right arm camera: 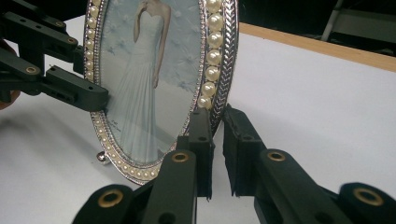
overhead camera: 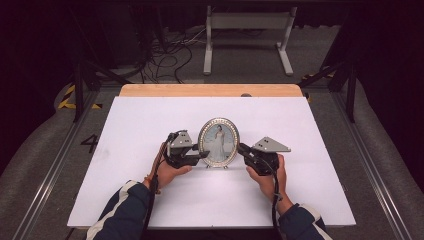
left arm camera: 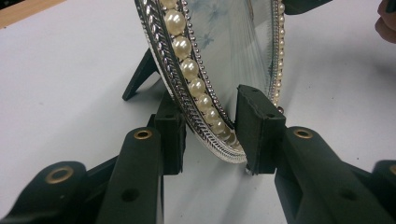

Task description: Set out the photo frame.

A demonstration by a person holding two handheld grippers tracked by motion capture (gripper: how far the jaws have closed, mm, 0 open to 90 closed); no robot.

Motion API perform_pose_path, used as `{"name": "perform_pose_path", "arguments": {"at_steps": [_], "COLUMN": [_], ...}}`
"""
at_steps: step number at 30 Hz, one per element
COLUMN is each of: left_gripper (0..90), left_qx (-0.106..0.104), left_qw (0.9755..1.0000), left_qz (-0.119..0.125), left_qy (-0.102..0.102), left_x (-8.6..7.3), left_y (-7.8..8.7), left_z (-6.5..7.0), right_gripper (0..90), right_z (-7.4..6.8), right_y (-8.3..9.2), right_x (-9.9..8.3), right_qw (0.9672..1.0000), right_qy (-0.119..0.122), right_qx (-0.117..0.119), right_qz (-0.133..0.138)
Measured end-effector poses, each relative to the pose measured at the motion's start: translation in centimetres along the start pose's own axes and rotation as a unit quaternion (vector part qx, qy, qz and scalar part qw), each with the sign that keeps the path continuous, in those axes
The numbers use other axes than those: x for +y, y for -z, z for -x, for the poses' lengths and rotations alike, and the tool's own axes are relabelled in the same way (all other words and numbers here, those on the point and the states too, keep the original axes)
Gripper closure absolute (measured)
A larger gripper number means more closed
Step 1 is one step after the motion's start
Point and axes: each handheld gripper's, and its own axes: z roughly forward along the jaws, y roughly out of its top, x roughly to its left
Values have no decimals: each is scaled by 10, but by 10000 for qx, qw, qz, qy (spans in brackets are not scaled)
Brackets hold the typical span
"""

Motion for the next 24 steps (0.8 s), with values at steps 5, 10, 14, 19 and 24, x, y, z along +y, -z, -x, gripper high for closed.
{"name": "perform_pose_path", "arguments": {"at_steps": [5, 10, 14, 19, 24], "left_gripper": [640, 640, 641, 631, 628], "left_qx": [8, 9, 0, 29, 39], "left_qw": [10000, 10000, 10000, 10000, 10000], "left_qz": [-7, -10, -1, -27, -20], "left_qy": [7, 13, 14, -48, -65], "left_x": [-1, -1, -1, -2, -2], "left_y": [0, 0, 0, 0, 0], "left_z": [0, 0, -1, 0, 0], "right_gripper": [818, 818, 818, 805, 785], "right_z": [-1, -1, -1, -2, -1], "right_y": [0, 0, 0, 0, 0], "right_x": [1, 1, 0, 1, 0], "right_qw": [10000, 10000, 10000, 10000, 9999], "right_qy": [16, 16, 12, 69, 105], "right_qx": [24, 32, 37, 35, 3], "right_qz": [28, 21, 29, 38, 8]}}
